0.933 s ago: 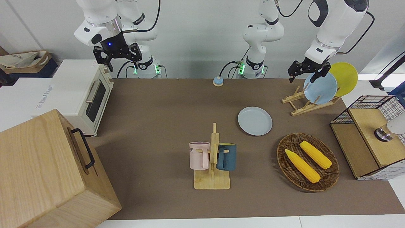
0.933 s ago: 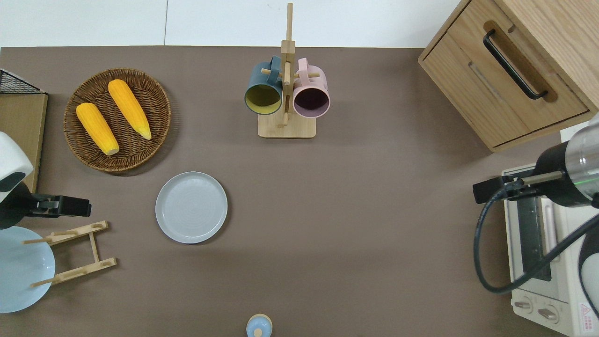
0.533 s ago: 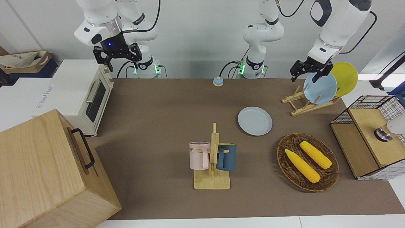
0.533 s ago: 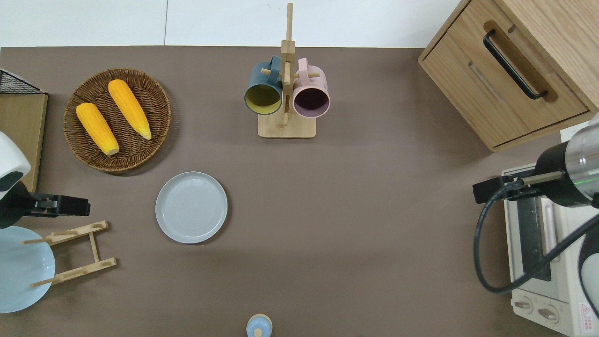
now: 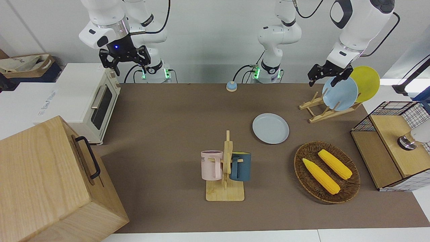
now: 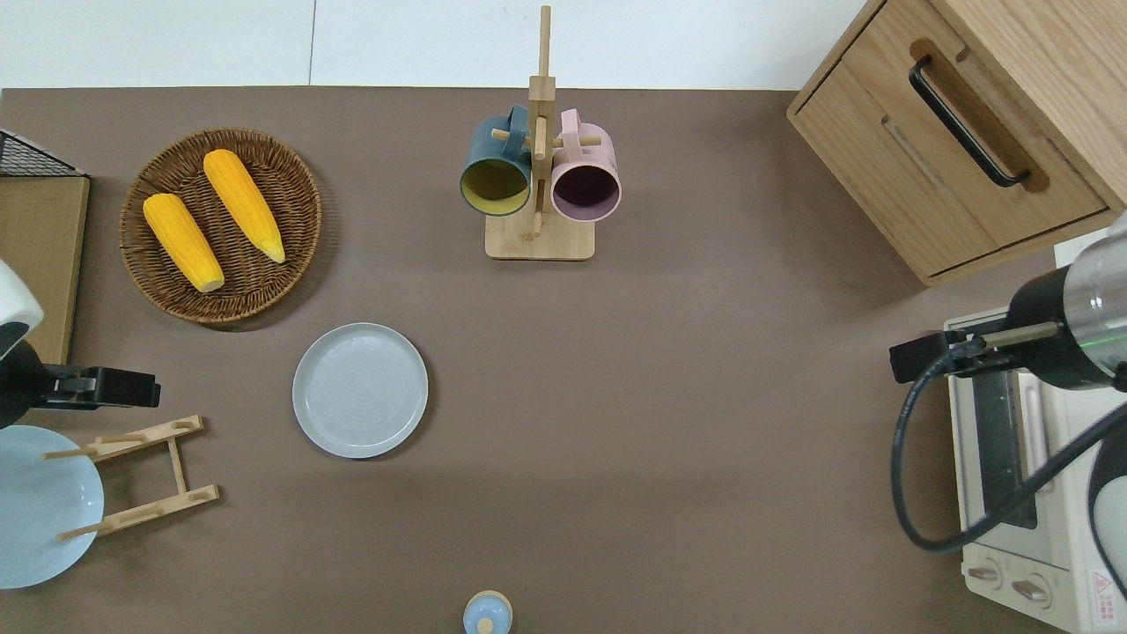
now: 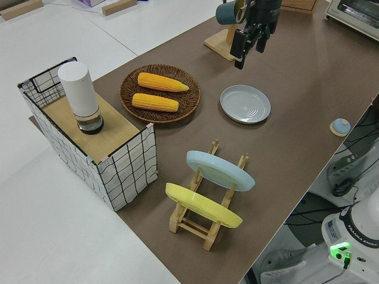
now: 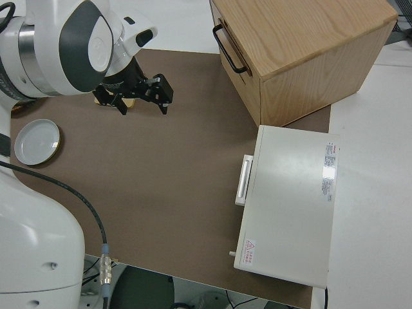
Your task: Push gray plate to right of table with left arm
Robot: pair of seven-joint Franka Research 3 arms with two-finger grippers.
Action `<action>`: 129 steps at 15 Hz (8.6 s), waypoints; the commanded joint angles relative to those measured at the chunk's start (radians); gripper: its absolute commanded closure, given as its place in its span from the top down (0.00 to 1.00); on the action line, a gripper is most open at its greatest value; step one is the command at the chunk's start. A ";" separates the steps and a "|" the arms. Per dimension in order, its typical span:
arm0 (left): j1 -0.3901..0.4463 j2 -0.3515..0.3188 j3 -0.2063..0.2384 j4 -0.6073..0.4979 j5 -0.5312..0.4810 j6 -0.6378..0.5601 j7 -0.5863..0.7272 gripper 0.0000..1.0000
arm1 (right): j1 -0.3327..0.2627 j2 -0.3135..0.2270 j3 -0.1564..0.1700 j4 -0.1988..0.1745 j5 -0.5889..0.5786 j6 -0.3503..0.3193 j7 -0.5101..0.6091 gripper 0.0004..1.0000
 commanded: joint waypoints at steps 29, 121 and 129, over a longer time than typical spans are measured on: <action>-0.015 0.021 -0.002 -0.438 -0.076 0.496 -0.317 0.99 | -0.020 -0.003 0.015 0.008 0.010 -0.015 0.001 0.98; -0.845 0.618 -0.041 -0.030 -0.063 0.829 -1.376 0.00 | -0.020 -0.003 0.015 0.008 0.010 -0.015 0.001 0.98; -0.902 0.727 -0.064 0.114 -0.059 0.826 -1.394 0.00 | -0.020 -0.003 0.013 0.008 0.010 -0.015 0.001 0.98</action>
